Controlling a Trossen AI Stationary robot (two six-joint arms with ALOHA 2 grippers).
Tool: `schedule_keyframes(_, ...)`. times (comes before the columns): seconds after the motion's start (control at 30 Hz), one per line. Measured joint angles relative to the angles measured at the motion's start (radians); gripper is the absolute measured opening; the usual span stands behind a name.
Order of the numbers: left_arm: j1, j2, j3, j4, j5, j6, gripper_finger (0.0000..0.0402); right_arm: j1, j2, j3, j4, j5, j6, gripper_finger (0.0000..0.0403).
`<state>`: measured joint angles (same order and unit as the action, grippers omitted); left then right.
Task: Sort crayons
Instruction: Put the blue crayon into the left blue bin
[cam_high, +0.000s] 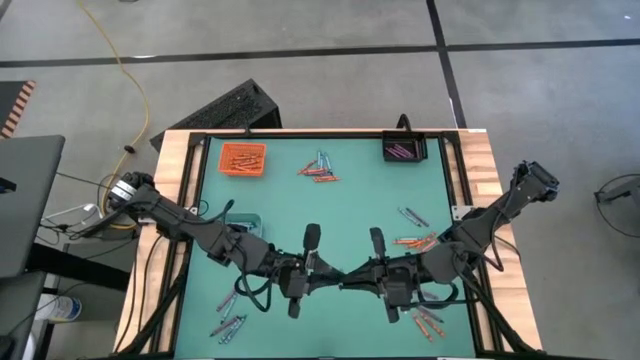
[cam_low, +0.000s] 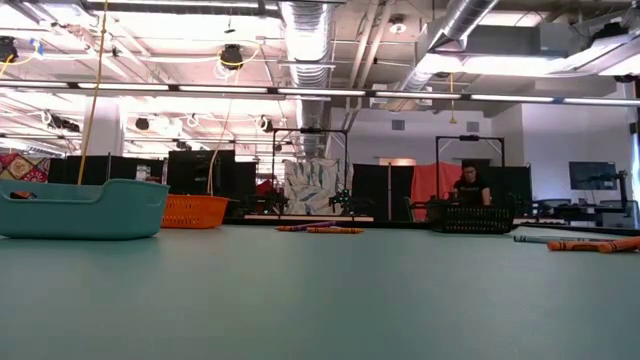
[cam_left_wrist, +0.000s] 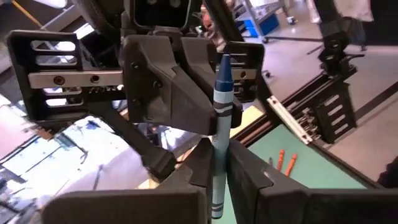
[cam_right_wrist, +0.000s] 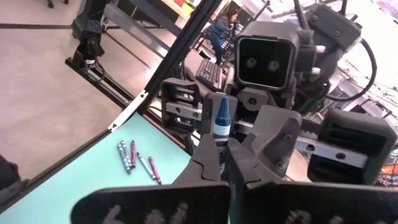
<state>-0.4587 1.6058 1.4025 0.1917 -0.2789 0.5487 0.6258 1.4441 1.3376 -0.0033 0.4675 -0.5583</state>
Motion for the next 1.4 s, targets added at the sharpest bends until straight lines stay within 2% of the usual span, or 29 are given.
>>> schedule_keyframes(0.27,0.014,0.000,0.000,-0.071,0.006,-0.017,0.0005,0.000,0.000,-0.001,-0.061,0.018,0.006,0.0021)
schedule_keyframes(0.47,0.014,-0.019,0.000,-0.227,-0.043,-0.032,0.0003,-0.002,0.001,-0.002,-0.141,0.150,0.042,0.0088)
schedule_keyframes(0.6,0.009,-0.051,0.000,-0.472,-0.115,-0.122,0.0002,-0.012,-0.001,-0.001,-0.249,0.223,0.142,0.0147)
schedule_keyframes(0.73,0.011,-0.070,0.000,-0.799,-0.205,-0.302,0.0002,-0.025,0.000,-0.001,-0.427,0.226,0.310,0.0191)
schedule_keyframes(0.9,0.007,-0.069,0.000,-1.226,-0.241,-0.570,0.0001,-0.040,0.000,-0.009,-0.672,0.184,0.572,0.0203)
schedule_keyframes(0.97,0.004,-0.071,-0.017,-1.320,-0.251,-0.661,0.0001,-0.040,0.000,-0.037,-0.712,0.169,0.643,0.0199)
schedule_keyframes(1.1,-0.007,-0.141,-0.124,-1.359,-0.239,-0.784,0.0000,-0.015,0.001,-0.104,-0.727,0.147,0.723,0.0189)
schedule_keyframes(1.3,0.008,-0.307,-0.358,-1.273,-0.217,-0.895,0.0000,0.021,0.001,-0.184,-0.715,0.131,0.808,0.0180)
schedule_keyframes(1.4,0.024,-0.390,-0.476,-1.224,-0.163,-0.926,0.0000,0.043,0.001,-0.202,-0.724,0.107,0.836,0.0180)
